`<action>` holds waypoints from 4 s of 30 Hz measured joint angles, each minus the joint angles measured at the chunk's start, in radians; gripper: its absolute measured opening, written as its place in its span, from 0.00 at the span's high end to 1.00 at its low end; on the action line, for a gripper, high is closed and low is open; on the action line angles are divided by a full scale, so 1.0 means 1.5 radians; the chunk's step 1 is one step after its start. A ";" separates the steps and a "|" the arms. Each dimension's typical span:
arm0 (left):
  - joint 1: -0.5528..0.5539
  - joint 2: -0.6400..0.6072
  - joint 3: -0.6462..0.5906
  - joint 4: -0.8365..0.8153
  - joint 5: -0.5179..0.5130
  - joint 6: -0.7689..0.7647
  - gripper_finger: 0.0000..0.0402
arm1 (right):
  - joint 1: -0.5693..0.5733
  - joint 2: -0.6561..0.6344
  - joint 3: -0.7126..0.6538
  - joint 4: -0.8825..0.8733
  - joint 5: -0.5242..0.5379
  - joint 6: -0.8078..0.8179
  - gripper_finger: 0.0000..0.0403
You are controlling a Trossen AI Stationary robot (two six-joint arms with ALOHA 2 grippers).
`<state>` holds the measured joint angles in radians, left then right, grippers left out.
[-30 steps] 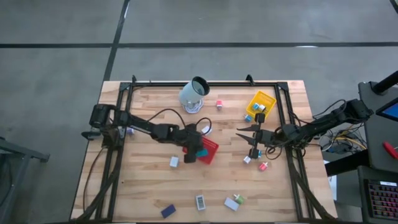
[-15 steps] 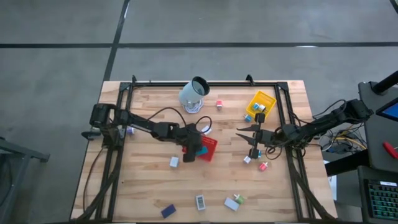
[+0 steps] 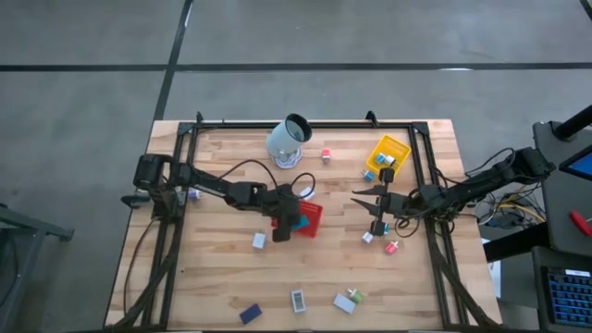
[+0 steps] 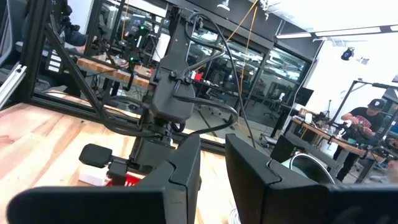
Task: Pick & Place Office items
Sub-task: Put the black digital clock into the red basket, then put the violet charger adapter into the yellow basket
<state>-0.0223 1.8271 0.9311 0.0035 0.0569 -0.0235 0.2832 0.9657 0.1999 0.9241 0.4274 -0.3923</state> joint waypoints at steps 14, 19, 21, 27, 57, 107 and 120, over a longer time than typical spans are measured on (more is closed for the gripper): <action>-0.007 0.000 0.021 0.001 0.000 0.028 0.56 | 0.000 0.000 0.000 0.000 0.000 0.000 0.82; -0.008 0.000 0.021 -0.004 0.005 0.030 0.56 | 0.000 0.000 0.000 0.000 0.000 0.000 0.82; -0.008 0.000 0.021 -0.004 0.008 0.034 0.56 | 0.000 0.000 0.000 -0.001 0.000 0.000 0.82; -0.008 0.000 0.025 -0.016 0.010 0.040 0.56 | 0.000 0.000 0.000 -0.001 0.000 -0.001 0.82; -0.004 0.000 0.038 -0.034 0.003 0.068 0.34 | 0.000 0.000 0.000 -0.002 0.001 -0.001 0.82; -0.001 -0.717 -0.397 0.182 -0.176 0.110 0.34 | 0.000 -0.001 -0.005 0.002 0.000 0.000 0.82; -0.001 -0.759 -0.397 0.141 -0.180 0.105 0.34 | 0.000 -0.001 -0.005 0.001 0.000 0.000 0.82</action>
<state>-0.0235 0.6880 0.3363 0.2153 -0.2133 0.1337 0.2832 0.9646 0.1917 0.9260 0.4274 -0.3928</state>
